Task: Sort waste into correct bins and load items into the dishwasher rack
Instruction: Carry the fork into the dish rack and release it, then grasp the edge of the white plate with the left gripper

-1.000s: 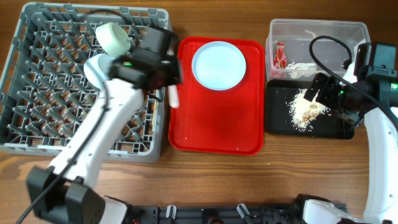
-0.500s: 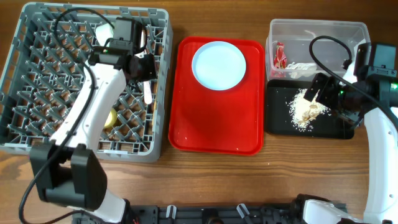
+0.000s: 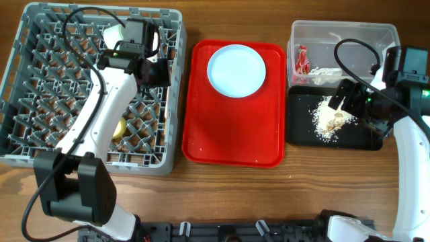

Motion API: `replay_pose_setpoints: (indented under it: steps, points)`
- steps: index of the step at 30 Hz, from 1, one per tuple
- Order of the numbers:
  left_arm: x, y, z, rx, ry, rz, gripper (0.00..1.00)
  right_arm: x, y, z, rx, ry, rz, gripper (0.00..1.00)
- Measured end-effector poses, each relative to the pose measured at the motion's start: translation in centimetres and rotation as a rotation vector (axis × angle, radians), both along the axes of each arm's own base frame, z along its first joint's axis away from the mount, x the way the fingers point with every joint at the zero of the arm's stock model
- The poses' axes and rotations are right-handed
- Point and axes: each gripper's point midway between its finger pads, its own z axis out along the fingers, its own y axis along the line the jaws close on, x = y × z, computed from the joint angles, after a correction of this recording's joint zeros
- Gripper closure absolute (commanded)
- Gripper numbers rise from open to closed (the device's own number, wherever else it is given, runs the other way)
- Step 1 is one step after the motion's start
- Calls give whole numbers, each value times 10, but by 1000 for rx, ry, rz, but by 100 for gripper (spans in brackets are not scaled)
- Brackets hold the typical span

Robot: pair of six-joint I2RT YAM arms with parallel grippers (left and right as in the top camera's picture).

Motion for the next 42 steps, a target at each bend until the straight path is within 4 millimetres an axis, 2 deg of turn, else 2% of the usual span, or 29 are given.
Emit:
replay_pose_setpoints:
  steps: [3, 6, 10, 11, 15, 18, 21, 24, 27, 29, 32, 35, 38, 40, 42]
  points:
    - [6, -10, 5, -39, -32, -22, 51, 0, 0, 0, 0, 0, 0, 0]
    - [9, -31, 17, -97, -76, -76, 50, 0, 0, 0, 0, 0, 0, 0]
    - [2, -82, 40, -176, -145, -234, 47, 0, 0, 0, 0, 0, 0, 0]
    - [-6, -109, 48, -200, -168, -319, 45, 0, 0, 0, 0, 0, 0, 0]
    - [-11, -167, 60, -184, -278, -468, 42, 0, 0, 0, 0, 0, 0, 0]
    - [-20, -212, 51, -138, -329, -594, 34, 0, 0, 0, 0, 0, 0, 0]
    - [-26, -235, 22, -93, -308, -672, 32, 0, 0, 0, 0, 1, 0, 0]
    - [-31, -247, -21, -39, -238, -720, 31, 0, 0, 0, 0, 0, 0, 0]
    - [-36, -250, -60, 16, -173, -764, 29, 0, 0, 0, 1, 0, 0, 0]
    - [-36, -249, -79, 48, -148, -781, 29, 0, 0, 0, 0, 0, 0, 0]
    - [-32, -245, -94, 94, -135, -780, 29, 0, 0, 0, 0, 0, 0, 0]
    - [-28, -241, -101, 127, -141, -775, 34, 0, 0, 0, 1, 0, 0, 0]
    - [-26, -239, -108, 149, -134, -773, 45, 0, 0, 0, 0, 0, 0, 0]
    - [-27, -236, -118, 171, -115, -781, 65, 0, 0, 0, 1, 0, 0, 1]
    - [-30, -233, -125, 175, -89, -777, 79, 0, 0, 0, 1, 0, 0, 0]
